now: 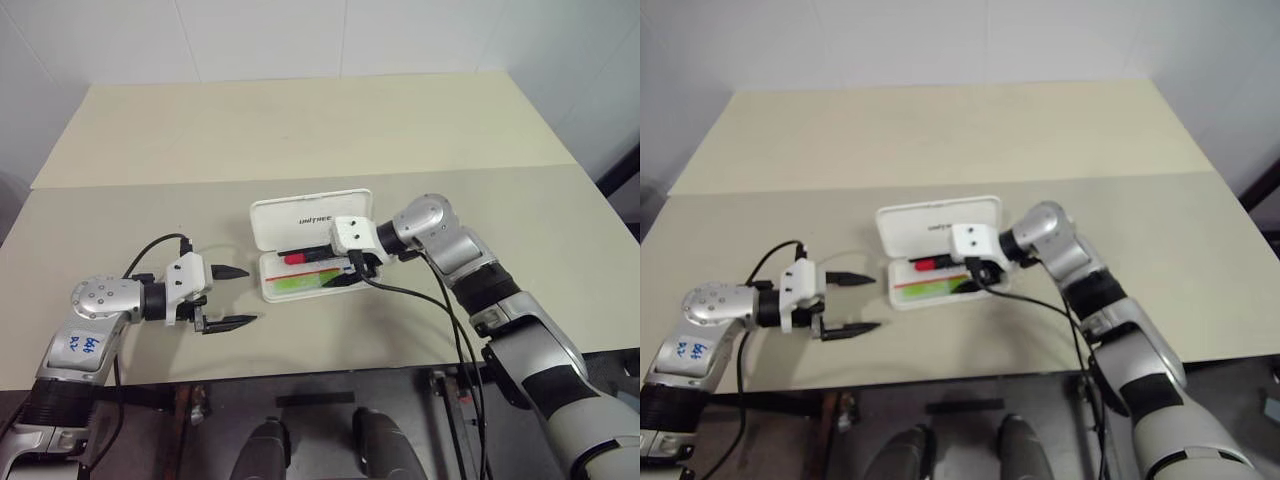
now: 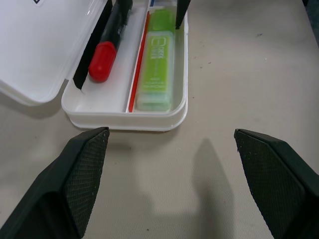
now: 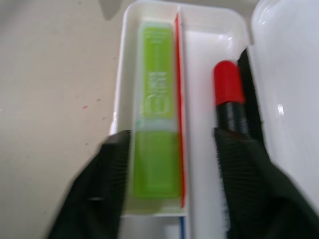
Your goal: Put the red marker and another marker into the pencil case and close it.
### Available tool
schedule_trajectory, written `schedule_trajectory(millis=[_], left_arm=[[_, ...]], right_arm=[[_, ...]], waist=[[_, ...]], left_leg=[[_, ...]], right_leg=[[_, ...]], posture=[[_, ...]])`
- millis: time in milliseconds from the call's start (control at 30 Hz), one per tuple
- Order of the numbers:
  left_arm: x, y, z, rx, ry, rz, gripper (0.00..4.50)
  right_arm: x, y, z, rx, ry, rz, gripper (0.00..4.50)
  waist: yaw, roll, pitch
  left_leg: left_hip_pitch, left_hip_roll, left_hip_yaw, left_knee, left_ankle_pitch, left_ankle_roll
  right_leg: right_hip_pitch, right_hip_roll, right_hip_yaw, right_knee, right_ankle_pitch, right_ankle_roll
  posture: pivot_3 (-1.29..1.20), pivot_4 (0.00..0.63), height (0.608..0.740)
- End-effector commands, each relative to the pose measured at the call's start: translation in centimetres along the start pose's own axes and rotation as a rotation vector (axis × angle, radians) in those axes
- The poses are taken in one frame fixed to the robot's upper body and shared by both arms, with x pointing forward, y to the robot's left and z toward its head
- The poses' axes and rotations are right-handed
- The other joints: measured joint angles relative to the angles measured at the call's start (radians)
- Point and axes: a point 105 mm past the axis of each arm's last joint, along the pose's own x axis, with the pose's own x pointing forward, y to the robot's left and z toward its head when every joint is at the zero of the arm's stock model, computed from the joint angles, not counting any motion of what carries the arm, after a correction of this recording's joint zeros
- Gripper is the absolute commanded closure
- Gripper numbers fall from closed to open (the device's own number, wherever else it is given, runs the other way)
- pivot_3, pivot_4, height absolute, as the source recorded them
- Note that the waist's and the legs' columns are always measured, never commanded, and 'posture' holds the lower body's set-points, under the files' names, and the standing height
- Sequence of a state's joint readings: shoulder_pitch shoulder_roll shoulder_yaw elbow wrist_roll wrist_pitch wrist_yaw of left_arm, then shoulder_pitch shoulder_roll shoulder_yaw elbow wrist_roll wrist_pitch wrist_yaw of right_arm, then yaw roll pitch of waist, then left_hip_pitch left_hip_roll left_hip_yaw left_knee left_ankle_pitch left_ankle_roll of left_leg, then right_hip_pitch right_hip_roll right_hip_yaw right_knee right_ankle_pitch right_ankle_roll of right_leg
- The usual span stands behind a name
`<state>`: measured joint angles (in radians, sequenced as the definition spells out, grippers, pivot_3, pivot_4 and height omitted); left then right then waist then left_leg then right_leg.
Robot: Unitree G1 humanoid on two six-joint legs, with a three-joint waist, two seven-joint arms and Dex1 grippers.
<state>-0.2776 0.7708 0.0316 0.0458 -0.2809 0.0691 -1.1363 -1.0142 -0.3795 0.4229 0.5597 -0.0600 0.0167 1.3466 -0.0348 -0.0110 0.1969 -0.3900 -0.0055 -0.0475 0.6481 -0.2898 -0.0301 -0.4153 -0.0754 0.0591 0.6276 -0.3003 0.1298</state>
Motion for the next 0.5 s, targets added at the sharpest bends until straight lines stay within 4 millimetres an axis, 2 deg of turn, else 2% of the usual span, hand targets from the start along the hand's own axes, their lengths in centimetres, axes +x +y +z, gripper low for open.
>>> schedule_trajectory(millis=[33, 67, 133, 300, 500], left_arm=[[-0.6, 0.4, 1.0, 0.032, -0.027, 0.027, 0.23], [-0.5, 0.4, 1.0, 0.033, -0.027, 0.027, 0.23], [-0.3, 0.4, 1.0, 0.033, -0.032, 0.02, 0.23], [0.1, 0.4, 1.0, 0.035, -0.038, 0.009, 0.23], [0.6, 0.4, 1.2, 0.037, -0.048, -0.004, 0.23]], right_arm=[[-0.5, -1.1, 1.9, -0.041, -0.057, -0.038, 0.3], [-0.7, -1.4, 2.6, -0.045, -0.08, -0.05, 0.05], [-1.5, -2.1, 4.8, -0.06, -0.155, -0.067, 0.05], [-3.7, -1.3, 7.5, -0.077, -0.288, -0.052, 0.05], [-7.2, 0.6, 8.5, -0.014, -0.404, -0.132, 0.05]], waist=[[0.0, 0.0, 0.0], [-0.001, 0.0, 0.0], [-0.004, 0.0, 0.0], [0.0, 0.0, 0.0], [0.011, 0.0, 0.0]], left_leg=[[0.0, 0.0, 0.0, 0.0, 0.0, 0.0], [0.0, 0.0, 0.0, 0.0, 0.0, 0.0], [0.0, 0.0, 0.0, 0.0, 0.0, 0.0], [0.0, 0.0, -0.001, -0.001, 0.0, 0.0], [-0.001, 0.001, -0.003, -0.001, 0.0, 0.001]], right_leg=[[0.0, 0.0, 0.0, 0.0, 0.0, 0.0], [0.0, 0.0, 0.0, 0.0, 0.0, 0.0], [0.0, 0.0, 0.0, 0.0, 0.0, 0.0], [-0.001, 0.0, 0.0, 0.001, 0.0, 0.0], [0.0, -0.002, -0.002, 0.0, 0.0, 0.0]], posture=[[0.0, 0.15, 0.74], [0.0, 0.15, 0.74], [0.0, 0.15, 0.74], [0.0, 0.15, 0.74], [0.0, 0.15, 0.74]])
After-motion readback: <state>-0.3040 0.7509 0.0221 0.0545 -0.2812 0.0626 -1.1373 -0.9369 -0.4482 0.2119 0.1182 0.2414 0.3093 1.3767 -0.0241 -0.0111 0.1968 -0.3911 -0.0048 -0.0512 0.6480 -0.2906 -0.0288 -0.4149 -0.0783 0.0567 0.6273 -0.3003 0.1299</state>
